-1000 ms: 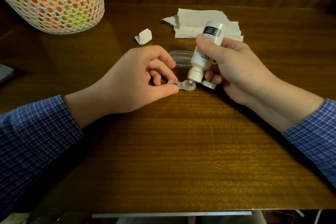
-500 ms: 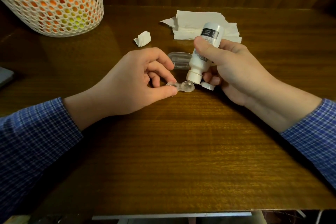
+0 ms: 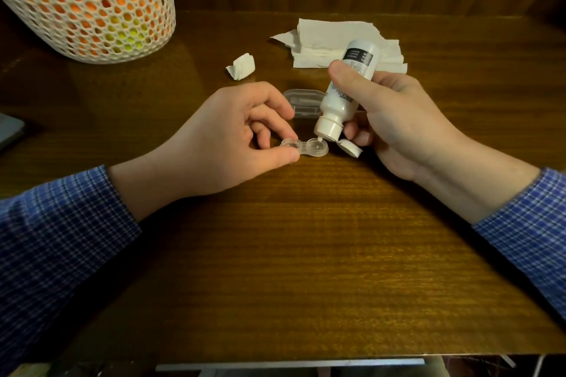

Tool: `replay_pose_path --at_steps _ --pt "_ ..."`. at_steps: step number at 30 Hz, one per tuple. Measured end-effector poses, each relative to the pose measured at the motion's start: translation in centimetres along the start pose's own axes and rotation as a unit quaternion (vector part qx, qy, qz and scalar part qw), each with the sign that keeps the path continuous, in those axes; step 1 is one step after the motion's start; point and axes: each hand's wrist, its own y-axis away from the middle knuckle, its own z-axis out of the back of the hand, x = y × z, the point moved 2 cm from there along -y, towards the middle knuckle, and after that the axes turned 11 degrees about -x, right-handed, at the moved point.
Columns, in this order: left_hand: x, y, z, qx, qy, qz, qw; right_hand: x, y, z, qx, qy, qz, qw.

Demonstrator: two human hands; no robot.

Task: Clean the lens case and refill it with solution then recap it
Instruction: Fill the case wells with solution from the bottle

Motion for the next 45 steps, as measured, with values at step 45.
replay_pose_path --at_steps 45 --pt "-2.9 0.5 -2.5 -0.001 -0.056 -0.042 0.998 0.5 -0.2 2.1 -0.055 -0.146 -0.104 0.982"
